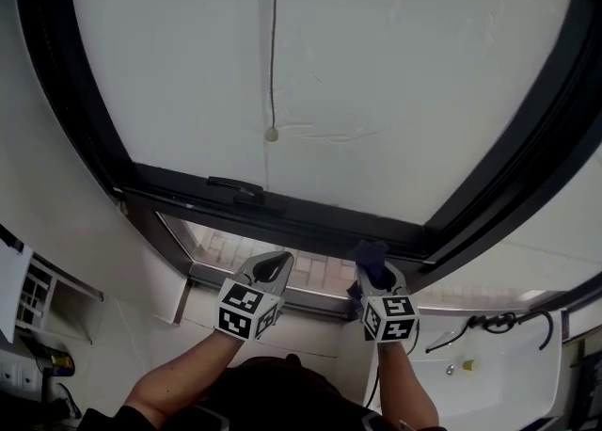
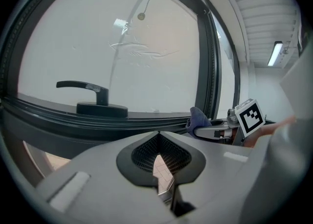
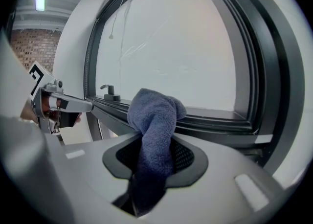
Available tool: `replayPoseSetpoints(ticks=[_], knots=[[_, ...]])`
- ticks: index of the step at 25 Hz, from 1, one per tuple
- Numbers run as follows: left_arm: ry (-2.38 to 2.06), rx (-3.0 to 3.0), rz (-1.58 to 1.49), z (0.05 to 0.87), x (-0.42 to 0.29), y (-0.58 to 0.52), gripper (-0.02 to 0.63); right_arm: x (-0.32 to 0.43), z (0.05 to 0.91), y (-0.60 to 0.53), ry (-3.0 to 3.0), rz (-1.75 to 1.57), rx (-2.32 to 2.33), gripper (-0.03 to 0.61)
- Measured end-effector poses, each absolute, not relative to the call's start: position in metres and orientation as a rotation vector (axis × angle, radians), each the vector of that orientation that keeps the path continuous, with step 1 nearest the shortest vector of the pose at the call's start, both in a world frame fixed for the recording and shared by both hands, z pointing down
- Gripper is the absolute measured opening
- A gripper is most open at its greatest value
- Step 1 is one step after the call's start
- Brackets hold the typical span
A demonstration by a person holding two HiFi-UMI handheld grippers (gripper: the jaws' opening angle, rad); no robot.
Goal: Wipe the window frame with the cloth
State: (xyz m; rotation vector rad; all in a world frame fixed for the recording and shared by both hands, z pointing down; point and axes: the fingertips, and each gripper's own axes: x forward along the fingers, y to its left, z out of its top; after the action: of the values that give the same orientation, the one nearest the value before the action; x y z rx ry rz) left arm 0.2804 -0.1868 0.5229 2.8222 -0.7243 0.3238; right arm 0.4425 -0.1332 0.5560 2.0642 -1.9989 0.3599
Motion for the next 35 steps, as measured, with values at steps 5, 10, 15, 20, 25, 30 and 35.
replayPoseSetpoints(ticks=[5,10,15,20,25,30,35], knots=[[-0.787,2.791,0.314,0.526,0.249,-0.198,-0.006,0.411,0.556,-0.151,-2.042,0.36,2.005,0.127],[-0.842,2.771,0.303,0.524,0.223,-0.209,-0.006,0.384,0.557,-0.171,-2.078,0.359,1.953,0.127],[-0.887,2.756,0.292,0.524,0.193,-0.22,-0.006,0.359,0.558,-0.186,-2.101,0.359,1.912,0.127],[-0.949,2.728,0.274,0.524,0.161,-0.236,-0.006,0.333,0.559,-0.201,-2.123,0.36,1.874,0.127],[-0.994,2.708,0.261,0.522,0.134,-0.246,-0.006,0.307,0.559,-0.215,-2.148,0.357,1.827,0.127],[-1.046,2.683,0.255,0.523,0.105,-0.254,-0.006,0.274,0.563,-0.23,-2.181,0.366,1.765,0.127],[-1.112,2.662,0.229,0.52,0.072,-0.265,-0.006,0.245,0.568,-0.244,-2.209,0.389,1.73,0.127]])
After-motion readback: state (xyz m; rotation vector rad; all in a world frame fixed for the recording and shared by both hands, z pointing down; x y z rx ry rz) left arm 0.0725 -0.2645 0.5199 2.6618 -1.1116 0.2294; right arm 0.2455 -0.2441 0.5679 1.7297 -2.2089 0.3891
